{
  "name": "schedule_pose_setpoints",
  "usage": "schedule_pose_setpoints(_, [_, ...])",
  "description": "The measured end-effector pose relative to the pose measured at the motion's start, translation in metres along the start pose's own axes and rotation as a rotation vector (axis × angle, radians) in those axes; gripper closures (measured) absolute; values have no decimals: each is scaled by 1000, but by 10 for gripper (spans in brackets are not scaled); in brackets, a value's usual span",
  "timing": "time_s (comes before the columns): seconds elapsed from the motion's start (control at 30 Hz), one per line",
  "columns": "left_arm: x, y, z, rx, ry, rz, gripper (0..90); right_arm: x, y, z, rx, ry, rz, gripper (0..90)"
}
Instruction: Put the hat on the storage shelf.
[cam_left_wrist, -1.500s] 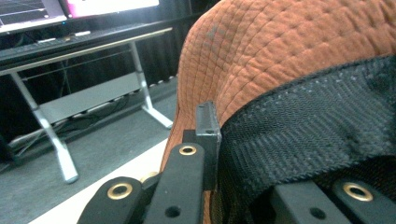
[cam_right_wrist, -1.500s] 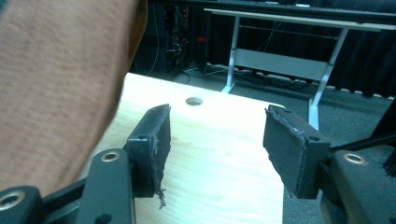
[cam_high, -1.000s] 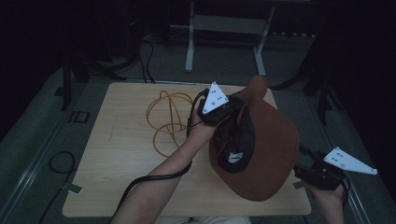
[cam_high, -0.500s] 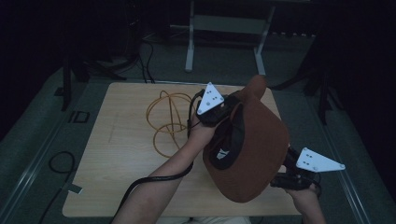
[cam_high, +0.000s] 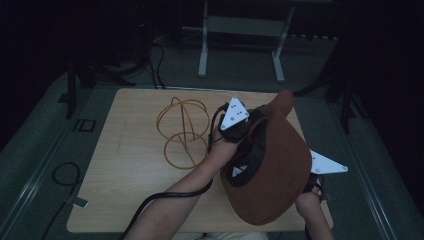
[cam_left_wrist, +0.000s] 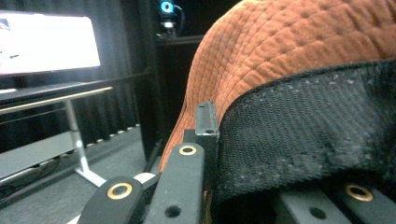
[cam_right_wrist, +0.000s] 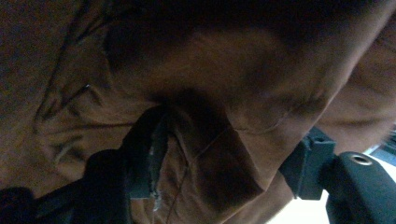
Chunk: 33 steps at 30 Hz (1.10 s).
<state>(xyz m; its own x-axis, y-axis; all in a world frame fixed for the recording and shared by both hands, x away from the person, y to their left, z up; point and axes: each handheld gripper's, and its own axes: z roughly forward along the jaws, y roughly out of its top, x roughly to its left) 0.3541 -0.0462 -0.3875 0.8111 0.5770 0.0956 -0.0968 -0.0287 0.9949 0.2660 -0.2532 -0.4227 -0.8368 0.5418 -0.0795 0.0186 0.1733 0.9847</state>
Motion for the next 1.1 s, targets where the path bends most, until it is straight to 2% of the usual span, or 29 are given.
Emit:
schedule_pose_setpoints(0.13, [-2,-2,2,3,-12,-9,870,3,0,5,-8,9,27,521])
schedule_pose_setpoints(0.17, [-1,-2,2,2,-11,-10,870,5,0,6,-7,12,30,601])
schedule_pose_setpoints(0.23, [0,-1,1,2,-10,-12,870,5,0,6,-10,13,0,747])
schedule_pose_setpoints(0.27, [1,-1,1,1,-14,-13,870,5,1,6,-13,10,-1,807])
schedule_pose_setpoints(0.3, [1,-1,0,4,-19,-17,870,6,2,6,-11,13,-16,842])
schedule_pose_setpoints(0.37, [4,0,-1,11,-22,-16,868,6,4,4,0,9,-21,857])
schedule_pose_setpoints(0.4, [5,-1,-1,14,-27,-16,867,5,5,3,2,-8,-46,861])
schedule_pose_setpoints(0.47, [8,-1,-2,20,-32,-22,861,6,7,-1,-3,1,-22,863])
schedule_pose_setpoints(0.63, [15,2,-5,39,-62,-44,735,9,12,-11,2,-35,-42,866])
schedule_pose_setpoints(0.67, [15,3,-5,39,-55,-45,669,9,13,-14,-3,-46,-57,866])
schedule_pose_setpoints(0.73, [17,6,-7,61,-63,-48,557,7,14,-18,-8,-52,-54,869])
schedule_pose_setpoints(0.8, [18,8,-9,83,-30,-34,430,4,16,-24,-17,-68,-43,868])
schedule_pose_setpoints(0.83, [20,9,-11,96,-35,-37,395,2,17,-28,-21,-70,-39,869])
schedule_pose_setpoints(0.97, [27,14,-28,98,-34,-44,360,-7,21,-40,-28,-119,-37,869])
schedule_pose_setpoints(1.0, [27,15,-32,98,-26,-39,360,-11,21,-44,-26,-134,-49,869])
schedule_pose_setpoints(1.1, [29,23,-49,109,-13,-18,359,-17,24,-49,-42,-157,-26,869])
